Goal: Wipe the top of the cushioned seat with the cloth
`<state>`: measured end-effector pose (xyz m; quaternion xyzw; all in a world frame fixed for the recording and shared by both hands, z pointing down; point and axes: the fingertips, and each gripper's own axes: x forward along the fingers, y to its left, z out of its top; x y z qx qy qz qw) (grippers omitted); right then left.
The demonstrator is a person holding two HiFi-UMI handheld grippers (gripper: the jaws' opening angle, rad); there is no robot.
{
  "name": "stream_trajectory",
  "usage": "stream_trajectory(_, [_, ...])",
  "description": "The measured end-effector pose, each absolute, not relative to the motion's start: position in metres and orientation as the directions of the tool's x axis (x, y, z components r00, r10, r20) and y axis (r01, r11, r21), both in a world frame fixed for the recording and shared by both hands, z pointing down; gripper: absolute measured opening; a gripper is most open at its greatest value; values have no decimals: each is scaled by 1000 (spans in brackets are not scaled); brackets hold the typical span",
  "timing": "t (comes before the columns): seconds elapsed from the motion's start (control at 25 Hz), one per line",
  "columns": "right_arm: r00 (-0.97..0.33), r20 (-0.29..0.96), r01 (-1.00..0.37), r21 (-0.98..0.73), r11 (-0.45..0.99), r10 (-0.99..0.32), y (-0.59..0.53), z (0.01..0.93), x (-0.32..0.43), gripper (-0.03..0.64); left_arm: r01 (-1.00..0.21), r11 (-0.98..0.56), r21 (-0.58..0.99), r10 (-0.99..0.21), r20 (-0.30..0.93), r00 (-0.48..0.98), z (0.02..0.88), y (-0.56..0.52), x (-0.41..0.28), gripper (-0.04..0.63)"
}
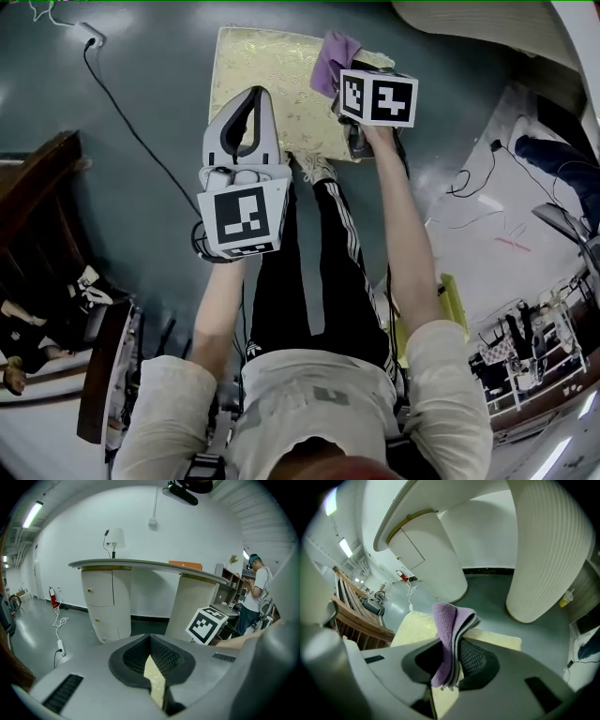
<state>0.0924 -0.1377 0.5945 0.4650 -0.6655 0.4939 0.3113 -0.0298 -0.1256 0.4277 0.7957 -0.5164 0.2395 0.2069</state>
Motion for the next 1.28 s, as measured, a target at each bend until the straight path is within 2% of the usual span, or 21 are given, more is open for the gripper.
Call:
stream_trajectory(0.36, [-281, 906, -958, -282, 46, -317, -114, 594, 166, 91, -912, -406, 65, -713, 602, 360, 420, -124, -11, 6])
stream_trajectory(0.84, [-290, 897, -956, -290, 52, -334, -110, 599, 174, 91, -948, -304, 95, -782, 544, 305, 423, -110, -24, 6])
stream_trajectory(1.28, [-283, 886, -958, -277, 70, -367, -111, 593, 177, 91, -958, -280, 69, -776, 572, 268, 449, -83, -60, 6])
